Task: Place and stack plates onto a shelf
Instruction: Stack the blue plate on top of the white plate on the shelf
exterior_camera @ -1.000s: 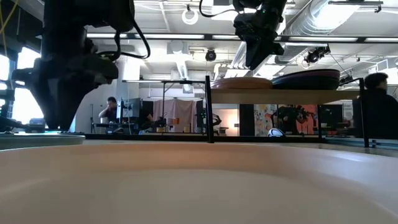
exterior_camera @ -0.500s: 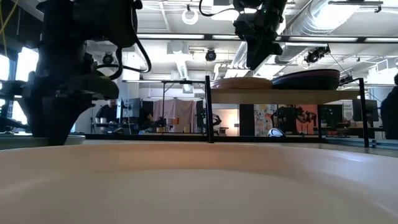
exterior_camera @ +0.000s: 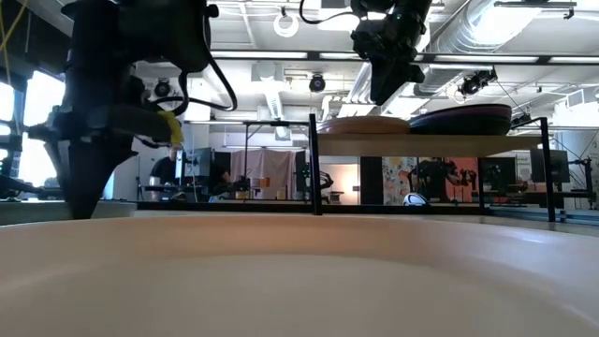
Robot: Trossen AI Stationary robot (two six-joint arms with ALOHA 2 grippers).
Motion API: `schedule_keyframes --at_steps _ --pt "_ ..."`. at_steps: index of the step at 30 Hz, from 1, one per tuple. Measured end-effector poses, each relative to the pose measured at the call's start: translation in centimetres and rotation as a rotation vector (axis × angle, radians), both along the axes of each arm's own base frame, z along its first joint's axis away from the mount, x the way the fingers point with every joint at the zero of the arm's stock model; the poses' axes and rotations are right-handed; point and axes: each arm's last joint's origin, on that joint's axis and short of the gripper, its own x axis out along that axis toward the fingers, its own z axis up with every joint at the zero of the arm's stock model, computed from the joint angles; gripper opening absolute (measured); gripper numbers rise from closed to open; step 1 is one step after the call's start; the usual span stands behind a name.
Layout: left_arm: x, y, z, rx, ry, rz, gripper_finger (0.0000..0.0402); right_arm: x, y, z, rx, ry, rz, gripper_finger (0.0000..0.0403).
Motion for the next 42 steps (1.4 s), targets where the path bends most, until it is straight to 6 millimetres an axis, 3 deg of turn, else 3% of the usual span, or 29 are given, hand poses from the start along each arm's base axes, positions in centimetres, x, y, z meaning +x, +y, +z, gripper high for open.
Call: schedule_keyframes --at_steps 11,22,30,37,42 --pt "-0.9 2.4 2.1 0.000 0.001 -0.317 0.0003 0.3 -0.1 0.1 -0.017 -0.031 0.001 0.0075" --pt "-2.1 3.4 4.2 0.111 -0.019 -0.562 0.0002 0.6 -0.3 0.3 -0.020 -0.075 -0.029 0.0077" --pt "-2.8 3.8 5.5 0.218 -0.022 -0.829 0.0001 1.2 -0.5 0.7 -0.010 -0.153 -0.107 0.0119" --pt "-3.2 4.5 6.1 0.381 0.105 -1.138 0.0002 2.2 -0.9 1.5 -0.011 -0.298 -0.179 0.0138" --pt "-3.2 5.7 6.3 0.495 0.230 -1.250 0.0003 3.2 -1.3 2.6 -0.067 -0.449 -0.159 0.0138"
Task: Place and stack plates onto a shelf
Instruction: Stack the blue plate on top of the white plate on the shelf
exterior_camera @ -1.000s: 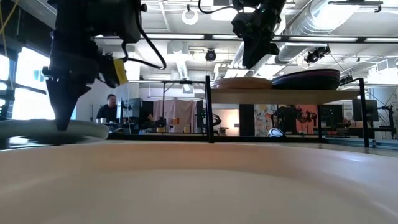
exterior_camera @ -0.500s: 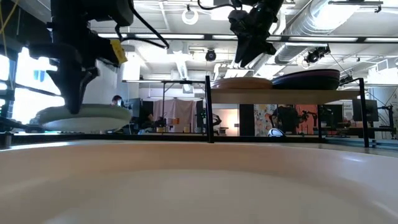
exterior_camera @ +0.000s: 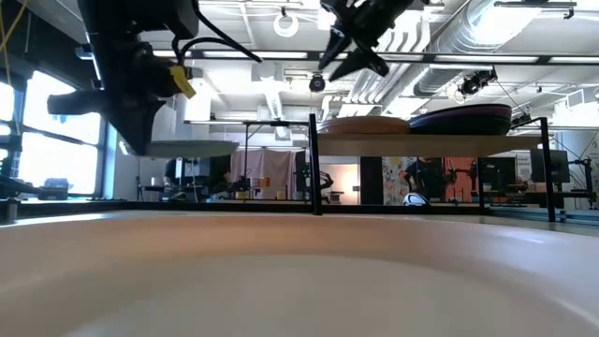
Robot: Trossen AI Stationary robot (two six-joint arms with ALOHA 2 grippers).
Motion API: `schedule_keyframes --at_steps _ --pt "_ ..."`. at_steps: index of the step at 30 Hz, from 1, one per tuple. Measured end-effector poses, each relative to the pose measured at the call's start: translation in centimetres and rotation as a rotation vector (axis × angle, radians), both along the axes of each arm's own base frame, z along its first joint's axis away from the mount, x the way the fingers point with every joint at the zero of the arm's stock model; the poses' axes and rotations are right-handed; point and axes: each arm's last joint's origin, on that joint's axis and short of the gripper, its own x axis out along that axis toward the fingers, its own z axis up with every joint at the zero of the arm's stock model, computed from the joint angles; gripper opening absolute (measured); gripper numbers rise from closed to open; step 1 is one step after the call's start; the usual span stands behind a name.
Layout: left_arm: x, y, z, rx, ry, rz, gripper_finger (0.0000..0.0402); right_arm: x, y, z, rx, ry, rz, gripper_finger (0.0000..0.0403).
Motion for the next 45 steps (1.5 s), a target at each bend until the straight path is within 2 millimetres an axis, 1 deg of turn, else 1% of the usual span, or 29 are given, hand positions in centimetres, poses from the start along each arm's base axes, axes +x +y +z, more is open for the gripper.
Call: schedule_keyframes --at_steps 6,9,12,15,20,22,26,30,34,39,45 --pt "0.0 1.9 0.2 0.129 0.067 -0.040 0.0004 0.8 -0.5 1.3 -0.115 -0.138 0.034 0.0138" --pt "0.3 2.7 0.8 0.177 0.091 -0.068 0.0004 1.0 -0.8 1.7 -0.143 -0.179 0.032 0.0138" --pt "0.9 3.3 1.9 0.238 0.083 -0.089 0.0004 0.9 -1.0 1.9 -0.151 -0.194 0.025 0.0138" --pt "1.6 3.8 3.5 0.294 0.070 -0.106 0.0005 0.9 -1.1 1.9 -0.154 -0.193 0.018 0.0138" --pt "2.5 4.5 5.9 0.332 0.035 -0.134 0.0005 0.9 -1.0 1.9 -0.153 -0.193 0.019 0.0138" --pt "2.9 4.7 6.6 0.357 0.019 -0.144 0.0005 0.9 -1.0 1.9 -0.153 -0.193 0.019 0.0138" --pt "3.6 4.7 7.5 0.389 0.006 -0.218 0.0005 0.9 -1.0 1.8 -0.133 -0.190 -0.004 0.0138" --pt "4.5 4.7 7.9 0.429 0.001 -0.308 0.0005 0.7 -1.1 1.4 -0.102 -0.151 -0.053 0.0138" --pt "5.0 4.7 8.2 0.461 -0.012 -0.358 0.0005 0.5 -1.0 1.1 -0.050 -0.129 -0.083 0.0138" --pt "5.2 4.7 8.3 0.480 0.025 -0.412 0.0005 0.5 -0.8 1.0 -0.012 -0.130 -0.100 0.0138" --pt "5.1 4.7 8.3 0.482 0.032 -0.421 0.0005 0.6 -0.6 1.0 0.011 -0.139 -0.115 0.0138"
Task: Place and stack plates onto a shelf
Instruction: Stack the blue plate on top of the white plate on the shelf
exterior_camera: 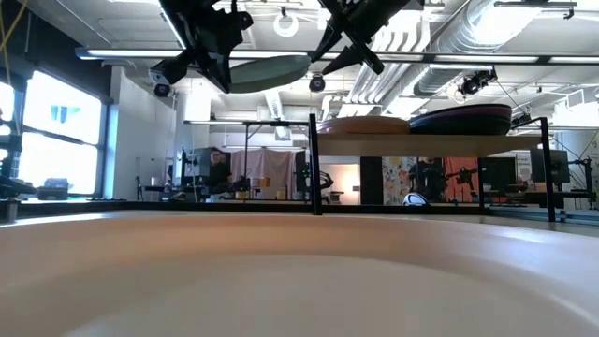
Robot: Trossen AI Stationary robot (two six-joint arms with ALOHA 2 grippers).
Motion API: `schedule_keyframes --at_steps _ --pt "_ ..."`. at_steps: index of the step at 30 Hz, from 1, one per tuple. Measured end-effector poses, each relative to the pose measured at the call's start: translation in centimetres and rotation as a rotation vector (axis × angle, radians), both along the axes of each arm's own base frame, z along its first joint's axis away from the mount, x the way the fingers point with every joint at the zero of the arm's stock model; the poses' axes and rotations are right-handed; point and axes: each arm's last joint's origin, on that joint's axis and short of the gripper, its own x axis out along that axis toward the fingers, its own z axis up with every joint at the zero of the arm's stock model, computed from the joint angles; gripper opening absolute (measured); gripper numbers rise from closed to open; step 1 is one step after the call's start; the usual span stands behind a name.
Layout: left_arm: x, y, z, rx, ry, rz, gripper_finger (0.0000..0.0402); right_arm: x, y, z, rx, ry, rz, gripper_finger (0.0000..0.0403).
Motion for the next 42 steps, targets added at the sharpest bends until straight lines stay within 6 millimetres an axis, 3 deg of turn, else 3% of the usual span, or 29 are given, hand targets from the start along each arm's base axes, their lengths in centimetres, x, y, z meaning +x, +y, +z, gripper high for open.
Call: schedule_keyframes --at_steps 20,25,42 --pt "-0.8 0.0 -0.4 -0.016 0.043 0.054 0.0005 0.1 0.2 0.0 0.058 -0.023 -0.040 0.0138" --pt "-0.6 -0.1 -0.5 -0.071 0.018 0.025 0.0005 0.1 0.2 0.0 0.056 -0.031 -0.040 0.0138" --pt "0.6 -0.1 0.3 0.017 0.018 -0.103 0.0005 -0.1 0.3 -0.3 0.076 0.006 -0.043 0.0131"
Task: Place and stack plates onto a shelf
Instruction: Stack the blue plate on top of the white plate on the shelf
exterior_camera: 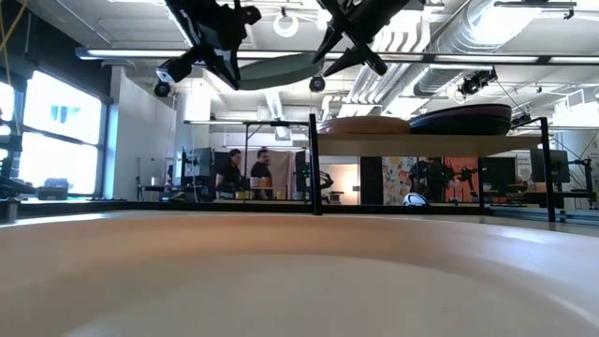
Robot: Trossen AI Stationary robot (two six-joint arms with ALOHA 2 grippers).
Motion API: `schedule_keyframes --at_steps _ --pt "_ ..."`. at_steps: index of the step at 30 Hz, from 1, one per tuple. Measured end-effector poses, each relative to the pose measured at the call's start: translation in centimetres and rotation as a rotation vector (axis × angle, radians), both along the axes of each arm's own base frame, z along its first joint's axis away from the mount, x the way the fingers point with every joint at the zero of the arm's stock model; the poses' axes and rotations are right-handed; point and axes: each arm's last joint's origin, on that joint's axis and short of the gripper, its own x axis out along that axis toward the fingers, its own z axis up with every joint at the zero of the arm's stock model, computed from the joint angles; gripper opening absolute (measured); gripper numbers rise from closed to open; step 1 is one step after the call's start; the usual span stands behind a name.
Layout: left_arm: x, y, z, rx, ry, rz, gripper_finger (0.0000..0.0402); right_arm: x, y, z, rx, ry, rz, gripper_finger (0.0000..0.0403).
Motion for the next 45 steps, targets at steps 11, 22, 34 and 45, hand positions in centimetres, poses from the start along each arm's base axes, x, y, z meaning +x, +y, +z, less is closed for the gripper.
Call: schedule_keyframes --at_steps 11,22,34,45 --pt "0.1 0.0 0.1 -0.016 -0.044 0.016 0.0005 -0.1 0.1 -0.2 -0.008 0.034 0.022 0.0010" --pt "0.2 0.0 0.2 -0.071 -0.163 0.095 0.0031 -0.2 0.2 -0.4 -0.006 0.052 0.025 0.0004" --pt "0.3 -0.4 0.1 -0.147 -0.262 0.150 0.0102 -0.3 0.3 -0.6 0.004 0.084 0.030 0.0001" --pt "0.5 -2.9 0.2 -0.300 -0.488 0.250 0.0141 -0.9 -1.0 -0.6 -0.021 0.094 -0.001 0.0000"
